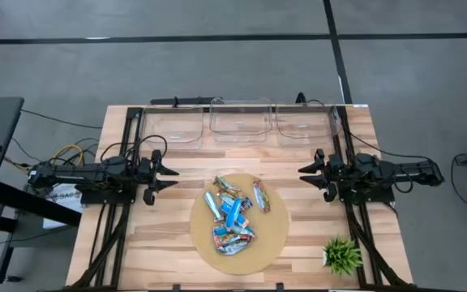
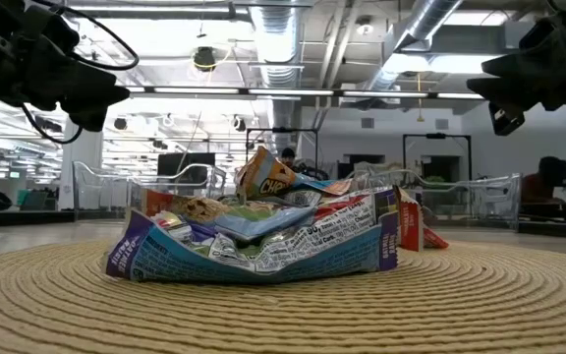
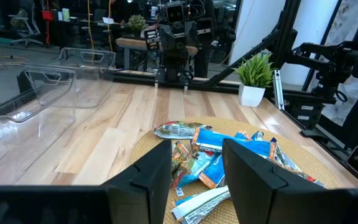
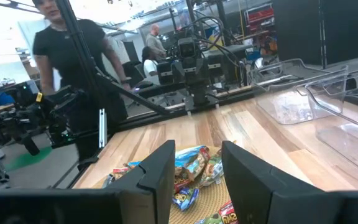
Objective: Pick and place Granola Bars by type
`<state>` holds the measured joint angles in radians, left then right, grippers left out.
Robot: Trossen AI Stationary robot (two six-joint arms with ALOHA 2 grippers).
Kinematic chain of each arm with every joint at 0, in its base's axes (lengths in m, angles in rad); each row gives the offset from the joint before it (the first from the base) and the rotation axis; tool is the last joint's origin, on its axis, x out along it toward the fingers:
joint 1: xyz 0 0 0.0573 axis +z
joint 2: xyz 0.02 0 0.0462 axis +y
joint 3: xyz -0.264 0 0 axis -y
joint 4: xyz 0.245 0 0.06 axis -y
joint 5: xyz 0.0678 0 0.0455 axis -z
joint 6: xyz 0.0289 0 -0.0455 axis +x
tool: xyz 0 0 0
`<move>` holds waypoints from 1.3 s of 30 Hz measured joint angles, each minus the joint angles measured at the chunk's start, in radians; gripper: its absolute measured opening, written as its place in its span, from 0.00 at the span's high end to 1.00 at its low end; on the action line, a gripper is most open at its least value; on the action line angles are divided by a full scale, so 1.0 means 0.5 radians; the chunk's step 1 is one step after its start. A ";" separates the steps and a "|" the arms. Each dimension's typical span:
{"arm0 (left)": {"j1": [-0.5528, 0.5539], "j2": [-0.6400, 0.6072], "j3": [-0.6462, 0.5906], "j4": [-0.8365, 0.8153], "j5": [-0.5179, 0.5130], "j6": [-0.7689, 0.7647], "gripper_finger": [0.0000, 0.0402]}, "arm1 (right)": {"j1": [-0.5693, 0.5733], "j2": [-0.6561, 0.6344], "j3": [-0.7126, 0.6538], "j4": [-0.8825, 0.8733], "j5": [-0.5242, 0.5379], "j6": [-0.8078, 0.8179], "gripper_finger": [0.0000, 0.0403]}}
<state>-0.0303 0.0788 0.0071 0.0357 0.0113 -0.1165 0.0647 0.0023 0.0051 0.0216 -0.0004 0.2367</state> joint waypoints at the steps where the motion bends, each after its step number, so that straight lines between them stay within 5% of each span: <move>1: 0.000 0.000 0.001 -0.001 0.000 0.001 0.66 | 0.000 0.000 0.000 0.000 0.000 0.000 0.70; 32: -0.001 -0.001 0.000 0.000 0.003 -0.027 0.66 | 0.000 0.000 0.000 0.001 0.000 0.000 0.70; 39: -0.001 0.000 0.011 0.014 0.134 -1.110 0.66 | 0.000 0.000 0.000 0.001 0.000 0.000 0.70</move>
<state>-0.0307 0.0786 0.0125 0.0425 0.0785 -0.6714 0.0647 0.0024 0.0051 0.0219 -0.0002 0.2367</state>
